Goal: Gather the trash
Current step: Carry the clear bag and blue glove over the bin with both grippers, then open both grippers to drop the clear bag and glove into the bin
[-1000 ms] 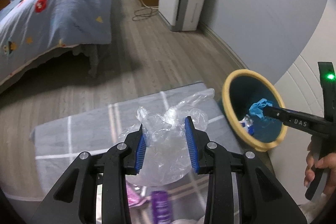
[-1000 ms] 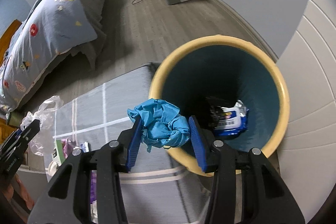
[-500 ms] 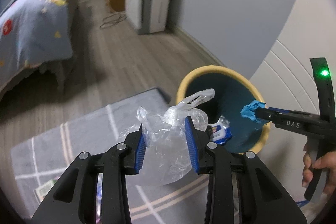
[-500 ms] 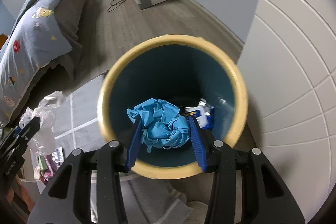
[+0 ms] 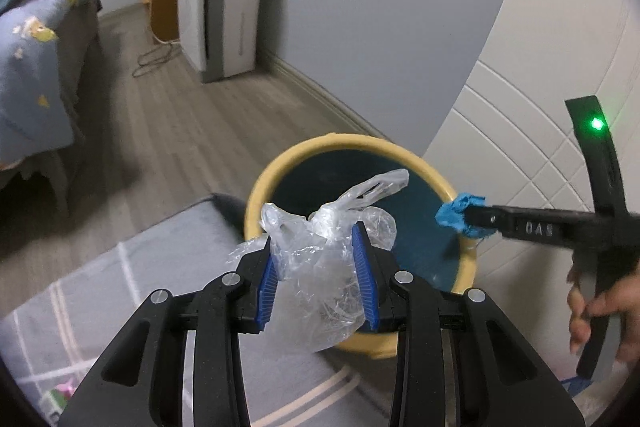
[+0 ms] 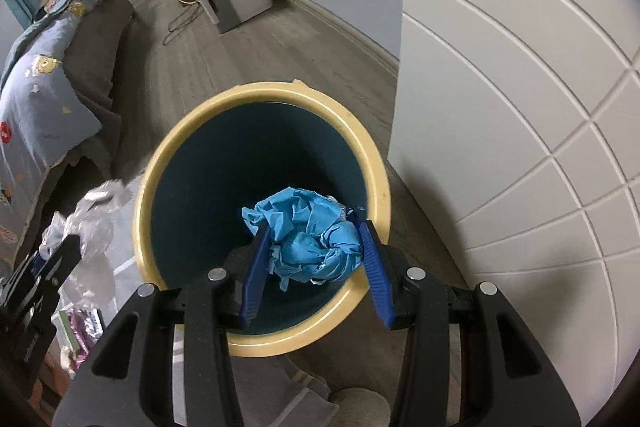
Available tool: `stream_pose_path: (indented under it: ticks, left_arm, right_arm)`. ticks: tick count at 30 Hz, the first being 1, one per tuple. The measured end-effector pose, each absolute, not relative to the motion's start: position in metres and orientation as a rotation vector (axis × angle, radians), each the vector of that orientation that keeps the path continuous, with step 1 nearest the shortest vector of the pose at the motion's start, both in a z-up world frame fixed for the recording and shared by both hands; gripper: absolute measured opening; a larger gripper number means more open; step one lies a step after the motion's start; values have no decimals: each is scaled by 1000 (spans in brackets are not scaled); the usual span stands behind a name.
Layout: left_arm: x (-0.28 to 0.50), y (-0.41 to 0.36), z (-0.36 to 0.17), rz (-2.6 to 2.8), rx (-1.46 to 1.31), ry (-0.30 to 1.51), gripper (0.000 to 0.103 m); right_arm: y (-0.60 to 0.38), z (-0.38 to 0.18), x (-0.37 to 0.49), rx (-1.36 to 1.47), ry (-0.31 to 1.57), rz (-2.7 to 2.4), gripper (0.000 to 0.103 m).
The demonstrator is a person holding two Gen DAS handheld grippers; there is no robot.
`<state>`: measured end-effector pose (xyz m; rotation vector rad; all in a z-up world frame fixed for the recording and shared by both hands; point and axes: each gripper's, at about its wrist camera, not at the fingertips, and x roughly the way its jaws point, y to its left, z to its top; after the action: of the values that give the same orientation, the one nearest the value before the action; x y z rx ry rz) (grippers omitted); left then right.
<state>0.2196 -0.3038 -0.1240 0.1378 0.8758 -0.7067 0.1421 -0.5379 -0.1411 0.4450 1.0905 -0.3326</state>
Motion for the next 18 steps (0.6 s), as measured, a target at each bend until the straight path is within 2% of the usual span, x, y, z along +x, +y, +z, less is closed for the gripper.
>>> stream_pose_path:
  ticks: [6,14,18]
  left_arm:
    - [223,-339,-132,-722,212,884,35]
    - [232,-335,-132,-701,177,915,35]
    - [231,-335,-128,-716,156,904,39]
  right_arm:
    - [-551,-147,141,488,1093,-349,44]
    - [-559,-152,142,529,1080,-352,45]
    - [-556,-150,142,518,1071,-340,45]
